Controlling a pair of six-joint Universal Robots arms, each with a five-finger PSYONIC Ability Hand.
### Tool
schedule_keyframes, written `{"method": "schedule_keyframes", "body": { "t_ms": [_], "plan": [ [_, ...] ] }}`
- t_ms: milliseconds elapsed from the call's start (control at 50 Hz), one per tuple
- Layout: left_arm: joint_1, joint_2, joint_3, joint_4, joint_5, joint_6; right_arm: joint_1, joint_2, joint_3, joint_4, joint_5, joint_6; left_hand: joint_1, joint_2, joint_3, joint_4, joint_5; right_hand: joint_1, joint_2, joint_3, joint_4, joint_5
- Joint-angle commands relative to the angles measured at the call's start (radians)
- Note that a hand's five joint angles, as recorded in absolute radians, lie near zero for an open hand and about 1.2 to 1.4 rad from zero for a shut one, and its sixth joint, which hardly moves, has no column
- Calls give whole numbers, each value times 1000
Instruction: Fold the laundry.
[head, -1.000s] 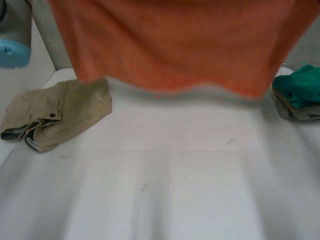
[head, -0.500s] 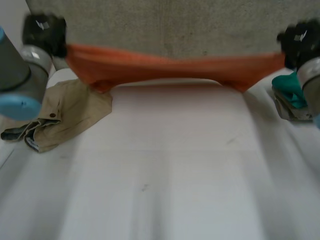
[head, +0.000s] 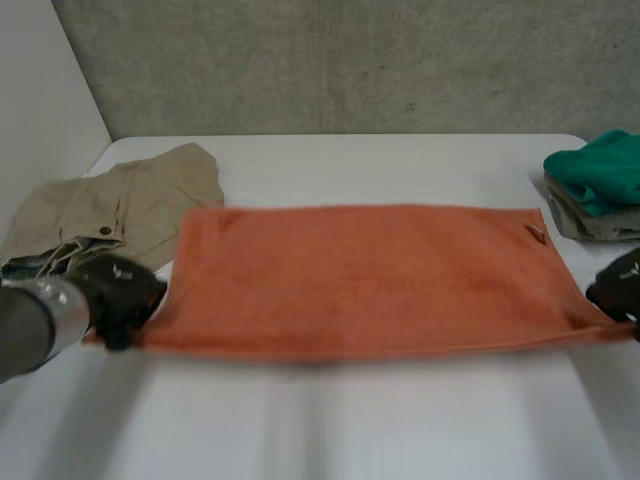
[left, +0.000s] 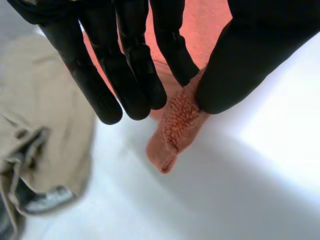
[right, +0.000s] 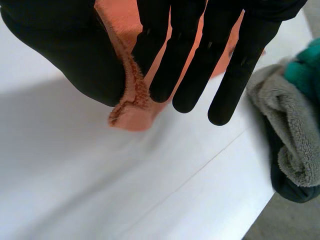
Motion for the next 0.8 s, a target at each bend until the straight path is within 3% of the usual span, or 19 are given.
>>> {"method": "schedule_keyframes", "body": {
  "t_ms": [20,200,440,580,760,780,800],
  "plan": [
    [-5,34,18,-50,27,56,-23,-39,59,-35,-57,-83,245,196,203,194,235,252,212,208,198,221],
    [-54,-123,215,31,-31,-36,35,93,-38,-237,-40,52,245,196,203,194,235,252,212,208,198,221],
    [-109,-448,664,102,-134,-143,153,344,-300,-556,10,274,245,196,203,194,235,252,212,208,198,221],
    [-138,-617,927,88,-221,-168,203,497,-484,-632,95,311,245,196,203,194,235,252,212,208,198,221],
    [-183,-795,1170,88,-240,-165,254,691,-699,-670,141,300,243,193,200,192,232,252,212,208,198,221],
    [-184,-811,1190,85,-241,-165,257,709,-717,-676,154,299,7,-42,-35,-44,-3,-77,-117,-121,-131,-108],
    [-186,-840,1226,82,-247,-163,265,746,-751,-688,189,296,-556,-606,-598,-607,-567,-859,-899,-903,-913,-890]
  ]
}}
